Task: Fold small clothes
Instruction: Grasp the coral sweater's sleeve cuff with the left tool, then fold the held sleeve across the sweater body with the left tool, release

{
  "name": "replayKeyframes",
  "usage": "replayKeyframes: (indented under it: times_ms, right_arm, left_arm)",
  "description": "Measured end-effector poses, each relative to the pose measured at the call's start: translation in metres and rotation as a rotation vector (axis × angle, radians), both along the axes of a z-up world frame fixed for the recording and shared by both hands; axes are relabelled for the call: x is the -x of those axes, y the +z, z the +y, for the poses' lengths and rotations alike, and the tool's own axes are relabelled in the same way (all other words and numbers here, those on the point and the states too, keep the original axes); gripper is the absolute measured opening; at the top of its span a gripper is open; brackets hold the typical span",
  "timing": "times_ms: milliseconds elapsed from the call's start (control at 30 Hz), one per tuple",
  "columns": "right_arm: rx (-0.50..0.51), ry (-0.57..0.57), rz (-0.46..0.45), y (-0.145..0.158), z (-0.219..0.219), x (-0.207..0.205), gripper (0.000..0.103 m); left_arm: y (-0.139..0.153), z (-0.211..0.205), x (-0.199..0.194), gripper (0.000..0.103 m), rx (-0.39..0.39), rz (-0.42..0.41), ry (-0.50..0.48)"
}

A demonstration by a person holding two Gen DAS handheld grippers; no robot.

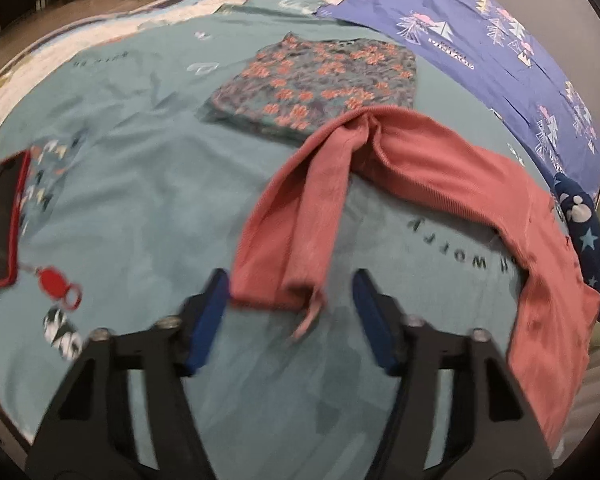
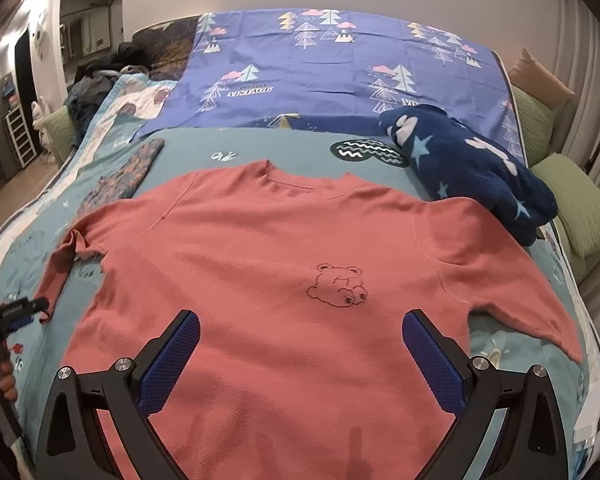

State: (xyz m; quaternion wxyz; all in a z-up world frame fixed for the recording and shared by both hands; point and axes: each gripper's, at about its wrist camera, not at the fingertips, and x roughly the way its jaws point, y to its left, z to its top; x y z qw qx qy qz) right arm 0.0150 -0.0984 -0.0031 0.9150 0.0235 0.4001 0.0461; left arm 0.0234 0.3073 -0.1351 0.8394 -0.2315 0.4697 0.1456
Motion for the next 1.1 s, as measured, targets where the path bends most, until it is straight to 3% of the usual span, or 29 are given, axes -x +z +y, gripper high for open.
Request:
replayKeyframes:
  times_ms: [33, 133, 200, 367, 467, 533, 633, 800, 1000, 1100]
  right_arm:
    - [0.0, 0.003, 0.004, 0.0, 0.001, -0.001, 0.103]
    - [-0.004, 0.001, 0.008, -0.001, -0.001, -0.001, 0.103]
    - [-0.007, -0.008, 0.008, 0.0, -0.005, -0.001, 0.103]
    - [-0.031, -0.044, 0.002, 0.001, -0.025, 0.002, 0.103]
    - [-0.073, -0.061, 0.003, 0.001, -0.038, 0.004, 0.103]
    - [-0.094, -0.076, 0.0, 0.0, -0.046, 0.007, 0.103]
    - [-0.106, -0.111, -0.008, -0.001, -0.063, 0.014, 0.103]
    - [-0.117, -0.198, 0.006, -0.009, -0.105, 0.026, 0.103]
    - [-0.133, -0.282, 0.044, -0.021, -0.146, 0.037, 0.103]
    - [-0.14, -0.285, 0.06, -0.027, -0.157, 0.038, 0.103]
  left_arm:
    - [-0.005, 0.002, -0.009, 0.007, -0.018, 0.005, -0.003]
    - [-0.003, 0.011, -0.022, 0.005, -0.02, 0.004, 0.035]
    - [0.015, 0.015, -0.026, 0.005, -0.082, -0.037, 0.055]
    - [0.102, 0.01, -0.049, 0.005, -0.246, -0.196, 0.068]
    - [0.157, -0.025, -0.075, 0.005, -0.375, -0.298, -0.018]
    - [0.191, -0.067, -0.089, 0.005, -0.447, -0.37, -0.126]
    - [0.219, -0.14, -0.102, 0.005, -0.521, -0.442, -0.3]
    - [0.216, -0.264, -0.101, 0.005, -0.544, -0.492, -0.614]
    - [0.17, -0.37, -0.077, 0.008, -0.504, -0.419, -0.942]
    - [0.149, -0.394, -0.054, 0.036, -0.482, -0.384, -1.063]
